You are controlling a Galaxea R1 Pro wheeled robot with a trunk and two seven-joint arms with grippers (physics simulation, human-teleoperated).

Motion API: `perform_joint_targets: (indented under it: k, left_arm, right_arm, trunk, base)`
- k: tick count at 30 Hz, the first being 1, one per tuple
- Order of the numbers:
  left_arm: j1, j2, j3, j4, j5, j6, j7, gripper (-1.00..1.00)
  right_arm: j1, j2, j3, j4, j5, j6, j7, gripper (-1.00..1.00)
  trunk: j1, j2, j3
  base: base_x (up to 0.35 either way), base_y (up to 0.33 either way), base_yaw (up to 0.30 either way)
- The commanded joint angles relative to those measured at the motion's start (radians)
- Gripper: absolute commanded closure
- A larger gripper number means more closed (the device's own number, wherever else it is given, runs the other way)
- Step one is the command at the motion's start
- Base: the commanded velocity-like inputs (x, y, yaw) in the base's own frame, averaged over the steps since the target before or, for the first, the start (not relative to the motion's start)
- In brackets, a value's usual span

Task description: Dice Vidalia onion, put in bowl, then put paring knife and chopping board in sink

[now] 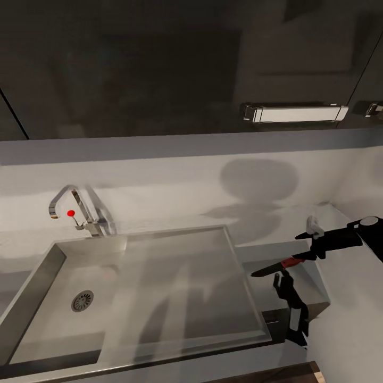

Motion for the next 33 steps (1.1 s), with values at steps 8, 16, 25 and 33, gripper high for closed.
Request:
perform_joint_targets:
  k: [8,16,25,33]
  left_arm:
    - [0.000,0.001,-0.008,0.000,0.002,-0.002,0.010,-1.00]
    - [0.000,0.001,-0.008,0.011,0.002,-0.002,0.010,-1.00]
    - [0.000,0.001,-0.008,0.012,0.002,-0.002,0.010,-1.00]
    - [0.000,0.001,-0.008,0.012,0.002,-0.002,0.010,-1.00]
  right_arm:
    - [-0.001,0.006,-0.006,0.007,0.091,-0.013,-0.002,-1.00]
    - [-0.001,0.008,-0.007,0.010,0.096,-0.013,-0.003,-1.00]
    - [-0.001,0.007,-0.007,0.010,0.096,-0.015,-0.003,-1.00]
    - [-0.001,0.006,-0.007,0.011,0.096,-0.015,-0.003,-1.00]
  trunk:
    - [0.001,-0.002,-0.002]
    - [0.001,-0.002,-0.002]
    - [0.001,-0.002,-0.002]
    - [0.001,-0.002,-0.009]
  base:
    - [0.000,0.000,0.000]
    - [0.000,0.000,0.000]
    - [0.000,0.000,0.000]
    - [0.000,0.000,0.000]
